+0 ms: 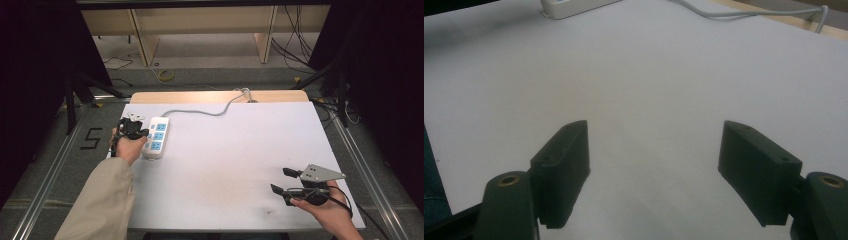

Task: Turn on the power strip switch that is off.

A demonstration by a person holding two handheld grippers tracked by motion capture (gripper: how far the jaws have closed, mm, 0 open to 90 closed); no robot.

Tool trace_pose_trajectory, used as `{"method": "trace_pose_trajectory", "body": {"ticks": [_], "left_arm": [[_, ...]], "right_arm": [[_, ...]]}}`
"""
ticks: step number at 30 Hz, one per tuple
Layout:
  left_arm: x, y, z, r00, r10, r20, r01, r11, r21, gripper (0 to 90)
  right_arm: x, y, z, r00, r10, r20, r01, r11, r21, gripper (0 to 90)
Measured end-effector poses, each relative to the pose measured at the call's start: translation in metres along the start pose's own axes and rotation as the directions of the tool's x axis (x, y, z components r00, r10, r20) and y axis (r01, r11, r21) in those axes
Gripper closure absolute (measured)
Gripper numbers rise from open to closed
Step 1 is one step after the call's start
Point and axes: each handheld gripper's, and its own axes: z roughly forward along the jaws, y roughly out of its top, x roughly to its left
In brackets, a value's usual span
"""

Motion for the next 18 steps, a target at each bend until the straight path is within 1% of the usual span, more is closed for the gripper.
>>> {"method": "trace_pose_trajectory", "body": {"ticks": [7,18], "left_arm": [[-0.0016,0.0013,0.0041,1.0000,0.002,0.003,-0.002,1.0000,0.006,89.8],[0.0005,0.0004,0.0100,0.9999,-0.013,0.004,0.013,0.9996,0.024,89.9]], "right_arm": [[0.0002,0.0000,0.0000,1.0000,-0.002,-0.001,0.002,1.000,-0.002,28.9],[0.0003,0.0000,-0.0001,1.0000,-0.002,-0.003,0.002,1.000,0.000,28.8]]}}
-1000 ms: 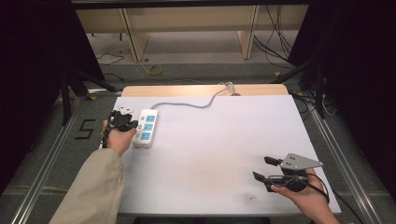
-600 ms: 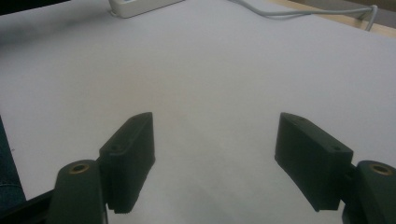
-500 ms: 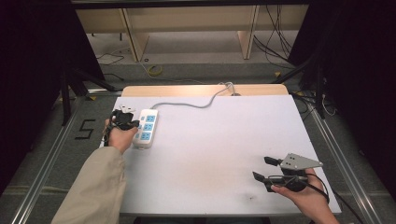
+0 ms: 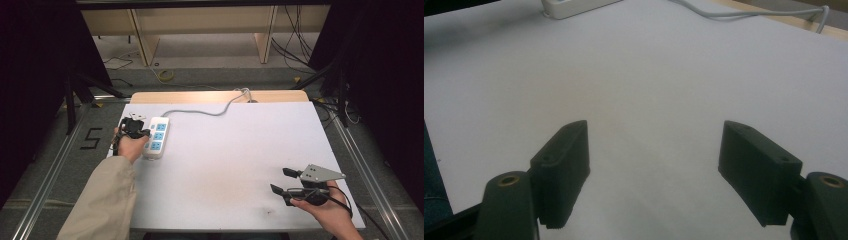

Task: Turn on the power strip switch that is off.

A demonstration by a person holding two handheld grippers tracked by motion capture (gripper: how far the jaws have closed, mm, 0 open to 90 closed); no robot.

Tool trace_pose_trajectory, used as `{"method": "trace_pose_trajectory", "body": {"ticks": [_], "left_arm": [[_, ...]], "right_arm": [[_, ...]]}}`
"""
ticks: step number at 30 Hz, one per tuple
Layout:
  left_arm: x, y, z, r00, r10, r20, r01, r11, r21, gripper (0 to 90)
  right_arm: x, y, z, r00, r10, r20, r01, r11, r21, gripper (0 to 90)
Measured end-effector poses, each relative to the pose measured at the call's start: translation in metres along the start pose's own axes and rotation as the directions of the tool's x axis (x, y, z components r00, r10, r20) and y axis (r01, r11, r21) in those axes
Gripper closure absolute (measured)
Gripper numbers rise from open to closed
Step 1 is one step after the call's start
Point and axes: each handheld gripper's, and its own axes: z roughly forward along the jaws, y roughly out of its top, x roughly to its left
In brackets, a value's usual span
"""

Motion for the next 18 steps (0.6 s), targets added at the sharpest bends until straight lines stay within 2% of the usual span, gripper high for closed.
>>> {"method": "trace_pose_trajectory", "body": {"ticks": [18], "left_arm": [[0.0005,0.0009,0.0047,0.9999,-0.013,0.009,0.013,0.9998,0.014,89.9]], "right_arm": [[0.0002,-0.0002,0.0003,1.0000,0.003,-0.002,-0.003,1.000,0.000,28.8]]}}
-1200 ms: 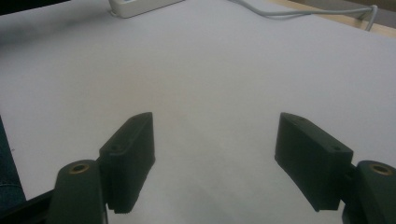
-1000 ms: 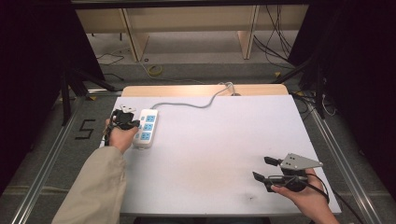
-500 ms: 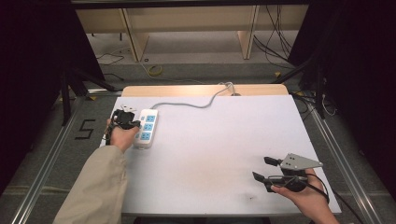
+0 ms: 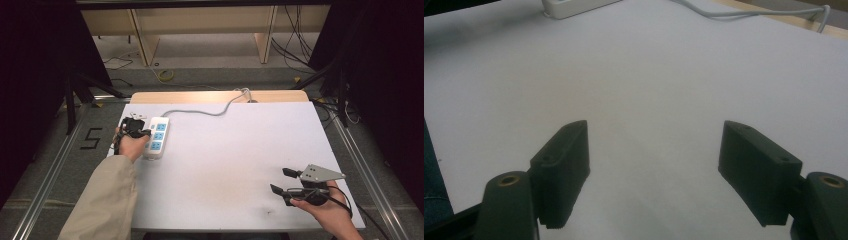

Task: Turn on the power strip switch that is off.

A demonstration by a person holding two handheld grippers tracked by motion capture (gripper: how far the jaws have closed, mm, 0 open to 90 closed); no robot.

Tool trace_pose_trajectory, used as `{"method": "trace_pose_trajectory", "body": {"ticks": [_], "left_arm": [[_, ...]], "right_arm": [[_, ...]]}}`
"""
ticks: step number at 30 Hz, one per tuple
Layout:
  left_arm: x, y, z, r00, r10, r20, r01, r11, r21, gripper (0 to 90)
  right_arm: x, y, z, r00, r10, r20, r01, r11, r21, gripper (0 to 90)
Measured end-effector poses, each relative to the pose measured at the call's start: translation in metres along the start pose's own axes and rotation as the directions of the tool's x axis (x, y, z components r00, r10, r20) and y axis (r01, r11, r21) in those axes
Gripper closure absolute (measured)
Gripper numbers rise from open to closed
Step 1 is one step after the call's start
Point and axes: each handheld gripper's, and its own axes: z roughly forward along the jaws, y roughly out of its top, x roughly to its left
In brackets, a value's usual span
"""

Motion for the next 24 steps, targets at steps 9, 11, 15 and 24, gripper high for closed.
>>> {"method": "trace_pose_trajectory", "body": {"ticks": [9,11,15,24], "left_arm": [[-0.0038,0.0046,0.0011,1.0000,-0.004,-0.006,0.004,0.9996,0.029,89.9],[-0.0042,0.0054,0.0012,0.9999,-0.011,-0.011,0.011,0.9993,0.037,89.9],[-0.0036,0.0059,0.0016,0.9996,-0.006,-0.028,0.007,0.9991,0.041,90.0],[-0.0052,0.0070,0.0029,0.9999,0.008,-0.014,-0.007,0.9989,0.047,90.0]], "right_arm": [[0.0001,-0.0002,0.0002,1.0000,0.002,0.000,-0.002,1.000,0.002,28.8],[0.0001,-0.0001,-0.0001,1.0000,0.002,0.000,-0.002,1.000,0.003,28.8],[0.0000,-0.0003,-0.0001,1.0000,0.003,0.000,-0.003,1.000,0.004,28.8],[0.0000,-0.0005,0.0003,1.0000,0.003,0.000,-0.003,1.000,0.003,28.8]]}}
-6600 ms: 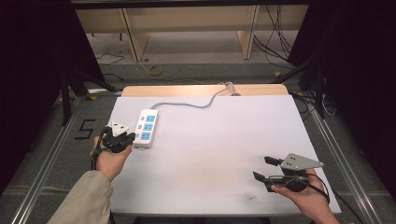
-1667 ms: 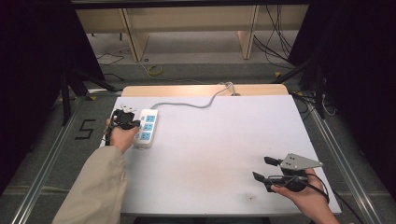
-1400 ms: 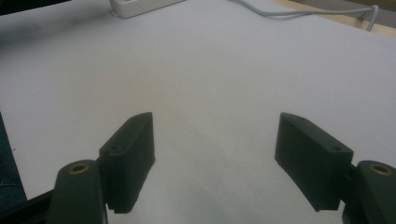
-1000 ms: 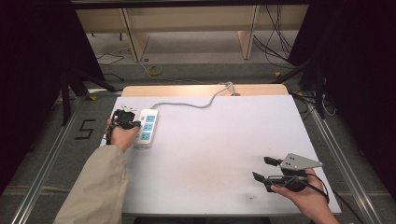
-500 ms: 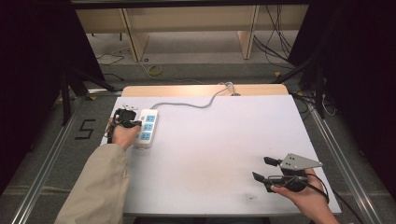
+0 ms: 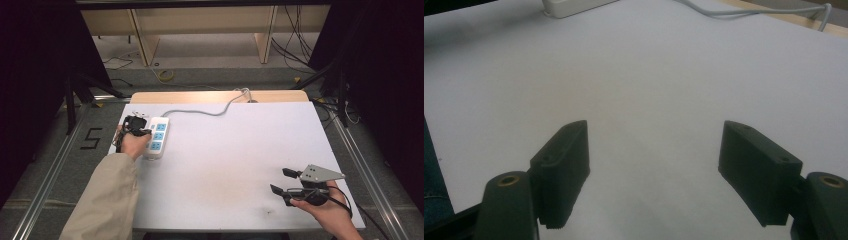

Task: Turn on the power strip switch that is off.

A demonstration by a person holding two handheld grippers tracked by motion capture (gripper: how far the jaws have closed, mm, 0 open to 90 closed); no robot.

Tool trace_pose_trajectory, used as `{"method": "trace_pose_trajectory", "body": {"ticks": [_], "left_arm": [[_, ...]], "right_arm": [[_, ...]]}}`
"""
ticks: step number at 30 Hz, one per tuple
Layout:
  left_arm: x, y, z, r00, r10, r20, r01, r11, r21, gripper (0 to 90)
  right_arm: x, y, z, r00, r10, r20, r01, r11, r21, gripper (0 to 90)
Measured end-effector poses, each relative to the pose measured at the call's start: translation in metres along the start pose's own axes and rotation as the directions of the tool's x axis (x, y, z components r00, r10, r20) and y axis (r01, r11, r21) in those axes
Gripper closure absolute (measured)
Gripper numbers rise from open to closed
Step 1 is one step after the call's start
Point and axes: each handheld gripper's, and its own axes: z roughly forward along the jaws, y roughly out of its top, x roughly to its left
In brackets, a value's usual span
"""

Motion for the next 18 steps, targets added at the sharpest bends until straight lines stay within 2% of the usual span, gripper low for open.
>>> {"method": "trace_pose_trajectory", "body": {"ticks": [4,9,18], "left_arm": [[-0.0023,0.0016,0.0009,0.9998,0.011,-0.015,-0.011,0.9999,0.007,90.0],[-0.0012,0.0014,0.0009,0.9996,0.005,-0.027,-0.004,1.0000,0.006,90.0],[-0.0001,0.0016,0.0012,0.9999,0.004,-0.015,-0.004,1.0000,0.008,90.0]], "right_arm": [[0.0001,0.0000,-0.0001,1.0000,-0.001,0.001,0.001,1.000,0.001,28.7],[-0.0002,-0.0003,-0.0005,1.0000,-0.001,0.001,0.001,1.000,-0.002,28.7],[0.0001,-0.0001,-0.0002,1.0000,-0.002,0.002,0.002,1.000,0.001,28.7]]}}
